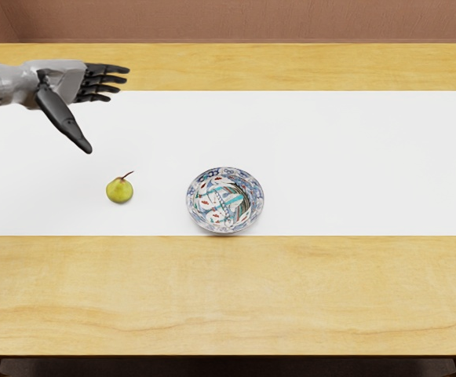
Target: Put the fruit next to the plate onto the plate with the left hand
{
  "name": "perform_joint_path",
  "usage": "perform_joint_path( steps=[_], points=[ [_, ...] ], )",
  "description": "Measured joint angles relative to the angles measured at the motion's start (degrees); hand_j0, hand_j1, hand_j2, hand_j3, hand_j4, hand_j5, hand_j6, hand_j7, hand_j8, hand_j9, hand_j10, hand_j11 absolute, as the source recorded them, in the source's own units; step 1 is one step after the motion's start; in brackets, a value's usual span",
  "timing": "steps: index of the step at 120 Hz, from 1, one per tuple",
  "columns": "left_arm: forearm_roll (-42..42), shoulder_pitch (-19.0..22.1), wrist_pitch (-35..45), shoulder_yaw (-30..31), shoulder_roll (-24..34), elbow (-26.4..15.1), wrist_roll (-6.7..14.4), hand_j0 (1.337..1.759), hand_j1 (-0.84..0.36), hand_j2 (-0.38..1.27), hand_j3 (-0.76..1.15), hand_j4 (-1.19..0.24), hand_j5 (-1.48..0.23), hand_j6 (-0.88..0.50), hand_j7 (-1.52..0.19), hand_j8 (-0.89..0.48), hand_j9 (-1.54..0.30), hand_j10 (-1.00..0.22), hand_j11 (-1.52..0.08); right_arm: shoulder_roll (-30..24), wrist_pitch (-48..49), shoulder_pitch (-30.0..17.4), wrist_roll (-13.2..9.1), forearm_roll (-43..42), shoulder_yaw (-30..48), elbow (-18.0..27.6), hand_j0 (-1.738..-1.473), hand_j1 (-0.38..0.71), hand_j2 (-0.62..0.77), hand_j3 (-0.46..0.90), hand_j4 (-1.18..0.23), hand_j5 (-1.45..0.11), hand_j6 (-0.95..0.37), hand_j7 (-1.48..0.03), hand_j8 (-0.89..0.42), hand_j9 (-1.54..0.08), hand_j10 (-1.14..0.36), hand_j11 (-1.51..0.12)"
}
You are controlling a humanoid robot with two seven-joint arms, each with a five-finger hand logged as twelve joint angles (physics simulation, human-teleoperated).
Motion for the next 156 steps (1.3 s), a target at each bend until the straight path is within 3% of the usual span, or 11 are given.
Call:
perform_joint_path(
  steps=[10,16,23,38,45,54,74,86,116,156],
  points=[
    [0.02,-0.06,0.0,0.23,0.18,-0.01,0.49,1.658,0.33,0.0,0.0,-0.02,-0.02,-0.02,-0.02,-0.02,-0.02,-0.02,-0.02,0.0,0.0,0.01,-0.04,0.0,0.06,0.0,-1.658,-0.35,0.0,0.0,0.0,0.0,0.0,0.0,0.0,0.0,0.0,0.0],
    [0.03,-0.83,0.0,0.24,-0.21,-0.01,2.29,1.658,0.33,0.0,0.0,-0.02,-0.02,-0.02,-0.02,-0.02,-0.02,-0.02,-0.02,0.0,0.0,0.15,-0.05,0.0,0.15,-0.01,-1.658,-0.35,0.0,0.0,0.0,0.0,0.0,0.0,0.0,0.0,0.0,0.0],
    [0.03,-3.97,0.0,0.06,-0.43,-0.03,7.05,1.658,0.33,0.0,0.0,-0.02,-0.02,-0.02,-0.02,-0.02,-0.02,-0.02,-0.02,0.0,0.0,0.44,-0.05,0.0,0.24,-0.01,-1.658,-0.35,0.0,0.0,0.0,0.0,0.0,0.0,0.0,0.0,0.0,0.0],
    [-0.03,-8.81,-0.01,-0.19,-1.52,-0.78,20.16,1.658,0.33,0.0,0.0,-0.02,-0.02,-0.02,-0.02,-0.02,-0.02,-0.02,-0.02,0.0,0.0,0.73,-0.05,0.0,0.2,-0.01,-1.658,-0.35,0.0,0.0,0.0,0.0,0.0,0.0,0.0,0.0,0.0,0.0],
    [-0.05,-9.11,0.0,-0.27,-2.39,-1.21,23.6,1.658,0.33,0.0,0.0,-0.02,-0.02,-0.02,-0.02,-0.02,-0.02,-0.02,-0.02,0.0,0.0,0.77,-0.05,0.0,0.14,-0.02,-1.658,-0.35,0.0,0.0,0.0,0.0,0.0,0.0,0.0,0.0,0.0,0.0],
    [0.45,-9.43,-0.01,-0.33,-2.26,-3.53,25.95,1.658,0.33,0.0,0.0,-0.02,-0.02,-0.02,-0.02,-0.02,-0.02,-0.02,-0.02,0.0,0.0,0.77,-0.05,0.0,0.04,-0.02,-1.658,-0.35,0.0,0.0,0.0,0.0,0.0,0.0,0.0,0.0,0.0,0.0],
    [13.82,-8.77,0.0,-0.07,-2.75,-14.44,27.72,1.658,0.33,0.0,0.0,-0.02,-0.02,-0.02,-0.02,-0.02,-0.02,-0.02,-0.02,0.0,0.0,0.74,-0.03,0.0,-0.06,-0.04,-1.658,-0.35,0.0,0.0,0.0,0.0,0.0,0.0,0.0,0.0,0.0,0.0],
    [21.92,-5.87,2.32,0.14,-6.03,-17.78,28.0,1.658,0.33,0.0,0.0,-0.02,-0.03,-0.02,-0.03,-0.02,-0.02,-0.02,-0.02,0.0,0.0,0.67,-0.03,0.0,-0.07,-0.02,-1.658,-0.35,0.0,0.0,0.0,0.0,0.0,0.0,0.0,0.0,0.0,0.0],
    [37.91,0.96,13.98,0.21,-11.16,-20.04,28.15,1.658,0.33,0.0,0.0,-0.02,-0.03,-0.02,-0.03,-0.02,-0.03,-0.02,-0.03,0.0,0.0,0.61,-0.03,0.0,-0.08,-0.02,-1.658,-0.35,0.0,0.0,0.0,0.0,0.0,0.0,0.0,0.0,0.0,0.0],
    [43.27,5.62,20.61,0.28,-13.02,-20.21,28.17,1.658,0.33,0.01,0.0,-0.02,-0.03,-0.03,-0.03,-0.02,-0.03,-0.02,-0.03,0.0,0.0,0.58,-0.04,0.0,-0.01,-0.02,-1.658,-0.35,0.0,0.0,0.0,0.0,0.0,0.0,0.0,0.0,0.0,0.0]
  ],
)
